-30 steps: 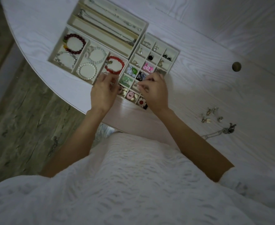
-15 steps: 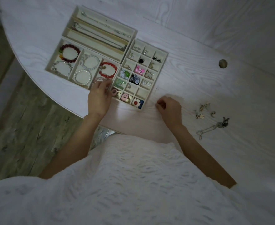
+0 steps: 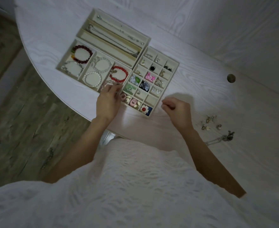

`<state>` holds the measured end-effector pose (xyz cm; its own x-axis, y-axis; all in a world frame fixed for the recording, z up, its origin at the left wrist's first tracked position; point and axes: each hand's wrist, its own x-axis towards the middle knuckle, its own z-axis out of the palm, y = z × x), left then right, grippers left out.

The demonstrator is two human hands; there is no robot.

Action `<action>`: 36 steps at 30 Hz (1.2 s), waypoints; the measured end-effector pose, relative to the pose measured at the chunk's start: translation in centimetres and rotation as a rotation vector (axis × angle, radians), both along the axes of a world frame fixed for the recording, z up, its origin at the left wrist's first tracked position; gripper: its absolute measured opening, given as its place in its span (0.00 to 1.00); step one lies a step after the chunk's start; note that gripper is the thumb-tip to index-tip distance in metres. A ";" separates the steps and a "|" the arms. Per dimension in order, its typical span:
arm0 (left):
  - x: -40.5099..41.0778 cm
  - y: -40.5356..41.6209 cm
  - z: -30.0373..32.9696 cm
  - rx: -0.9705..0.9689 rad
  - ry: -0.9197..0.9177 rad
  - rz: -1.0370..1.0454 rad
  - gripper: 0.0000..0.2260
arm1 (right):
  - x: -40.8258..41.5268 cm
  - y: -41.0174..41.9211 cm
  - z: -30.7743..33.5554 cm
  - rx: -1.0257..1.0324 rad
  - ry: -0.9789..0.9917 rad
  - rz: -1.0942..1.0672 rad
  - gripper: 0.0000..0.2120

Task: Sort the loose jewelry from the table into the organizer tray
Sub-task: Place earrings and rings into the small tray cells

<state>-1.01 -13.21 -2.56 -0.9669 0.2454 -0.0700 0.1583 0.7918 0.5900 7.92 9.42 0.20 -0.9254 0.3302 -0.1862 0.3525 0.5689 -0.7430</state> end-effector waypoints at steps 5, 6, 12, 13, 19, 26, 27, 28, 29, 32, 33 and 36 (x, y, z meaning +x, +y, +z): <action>0.0 -0.1 -0.2 0.007 0.009 -0.001 0.16 | -4.6 -2.6 0.8 0.122 0.020 0.189 0.07; 0.0 -0.1 -0.2 0.011 0.010 -0.002 0.16 | -5.2 -3.0 0.6 0.183 0.005 0.224 0.06; 0.0 -0.3 -0.1 0.017 0.025 -0.026 0.16 | -6.8 -4.6 0.0 0.287 -0.128 0.305 0.06; 0.0 -0.3 -0.1 0.019 0.026 -0.029 0.16 | -6.9 -4.6 -0.1 0.319 -0.141 0.325 0.08; 0.0 -0.4 0.2 0.021 0.044 -0.042 0.16 | -7.3 -4.6 0.2 0.383 -0.182 0.443 0.14; 0.0 -0.4 0.1 0.017 0.026 -0.032 0.16 | -7.3 -4.8 -0.3 0.507 -0.194 0.496 0.13; 0.0 -0.4 0.1 0.017 0.024 -0.029 0.16 | -7.2 -4.7 -0.2 0.508 -0.174 0.479 0.13; 0.0 -0.4 0.1 0.017 0.026 -0.026 0.16 | -7.1 -4.5 -0.1 0.494 -0.154 0.452 0.12; 0.0 -0.4 0.0 0.018 0.028 -0.024 0.16 | -6.9 -4.4 -0.1 0.468 -0.131 0.421 0.11; 0.1 -0.4 0.1 0.018 0.033 -0.021 0.15 | -6.1 -3.7 -0.1 0.420 -0.022 0.329 0.06; 0.1 -0.4 0.1 0.017 0.034 -0.021 0.15 | -5.9 -3.6 -0.1 0.423 0.001 0.321 0.05; 0.0 -0.4 0.1 0.019 0.033 -0.025 0.15 | -5.6 -3.7 -0.1 0.429 -0.015 0.406 0.07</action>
<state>-1.01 -13.61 -2.44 -0.9622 0.2703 -0.0335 0.1971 0.7758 0.5994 2.35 5.76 0.14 -0.9918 -0.0009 -0.1277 0.0524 0.9092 -0.4130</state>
